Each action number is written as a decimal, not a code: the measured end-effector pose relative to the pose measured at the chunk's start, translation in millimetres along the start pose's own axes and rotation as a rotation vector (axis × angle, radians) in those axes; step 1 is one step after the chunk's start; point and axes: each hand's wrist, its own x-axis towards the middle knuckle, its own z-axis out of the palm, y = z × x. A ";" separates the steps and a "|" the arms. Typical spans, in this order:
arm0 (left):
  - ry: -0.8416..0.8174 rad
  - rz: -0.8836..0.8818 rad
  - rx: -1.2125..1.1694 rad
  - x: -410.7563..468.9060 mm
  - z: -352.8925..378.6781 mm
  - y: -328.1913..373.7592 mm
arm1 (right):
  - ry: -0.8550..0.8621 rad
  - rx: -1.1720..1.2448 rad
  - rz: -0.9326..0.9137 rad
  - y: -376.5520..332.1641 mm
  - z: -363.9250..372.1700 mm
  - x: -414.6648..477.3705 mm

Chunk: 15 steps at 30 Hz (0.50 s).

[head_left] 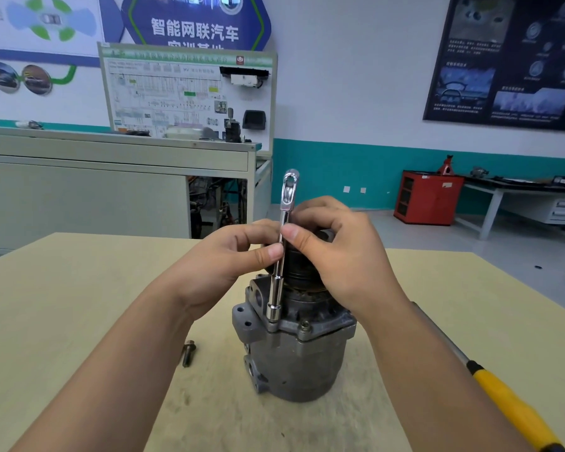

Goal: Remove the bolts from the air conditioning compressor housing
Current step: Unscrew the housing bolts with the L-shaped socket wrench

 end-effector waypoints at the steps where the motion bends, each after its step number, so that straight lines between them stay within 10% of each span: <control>1: 0.006 -0.004 0.008 0.2 0.1 -0.9 | -0.002 -0.006 0.001 0.3 0.2 0.0; 15: 0.095 -0.035 0.022 3.0 4.9 -2.0 | 0.036 0.008 0.018 0.5 4.4 -1.2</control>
